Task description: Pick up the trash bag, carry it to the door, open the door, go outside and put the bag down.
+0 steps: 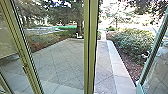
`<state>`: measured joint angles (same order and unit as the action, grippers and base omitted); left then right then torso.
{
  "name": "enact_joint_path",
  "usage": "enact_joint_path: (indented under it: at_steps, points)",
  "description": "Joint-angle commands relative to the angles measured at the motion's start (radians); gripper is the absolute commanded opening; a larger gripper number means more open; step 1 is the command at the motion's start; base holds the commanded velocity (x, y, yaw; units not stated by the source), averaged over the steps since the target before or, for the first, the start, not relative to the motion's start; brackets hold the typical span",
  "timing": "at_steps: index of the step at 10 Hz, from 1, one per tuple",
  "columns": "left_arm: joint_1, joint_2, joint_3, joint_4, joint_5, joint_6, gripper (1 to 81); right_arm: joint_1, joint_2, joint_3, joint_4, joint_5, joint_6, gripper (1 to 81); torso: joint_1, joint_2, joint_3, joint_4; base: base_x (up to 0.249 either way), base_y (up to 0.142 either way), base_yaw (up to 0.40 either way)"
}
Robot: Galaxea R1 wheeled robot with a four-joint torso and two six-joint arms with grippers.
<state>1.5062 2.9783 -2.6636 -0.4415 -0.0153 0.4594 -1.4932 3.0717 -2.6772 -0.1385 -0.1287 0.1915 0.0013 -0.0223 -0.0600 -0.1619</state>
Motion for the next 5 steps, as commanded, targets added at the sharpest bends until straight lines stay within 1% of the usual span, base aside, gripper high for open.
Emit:
enact_joint_path:
  at_steps: [1,2,3,5]
  points:
    - [-0.048,-0.002,-0.004,0.006,0.061,0.007,1.0,0.041,0.015,0.001,0.004,-0.060,-0.006,81.1,0.000,0.000,0.000,0.000,0.000,0.000,0.000]
    - [-0.048,0.002,-0.004,0.006,0.061,0.009,1.0,0.037,0.020,-0.001,0.004,-0.057,-0.006,81.1,0.000,0.000,0.000,0.000,0.000,0.000,0.000]
    - [-0.048,0.006,-0.004,0.006,0.061,0.013,1.0,0.029,0.021,-0.001,0.002,-0.039,-0.006,81.1,0.000,0.000,0.000,0.000,0.000,0.000,0.000]
    - [-0.048,0.012,-0.004,0.006,0.063,0.035,1.0,0.024,0.024,-0.001,-0.009,-0.035,-0.007,81.1,0.000,0.000,0.000,0.000,0.000,0.000,0.000]
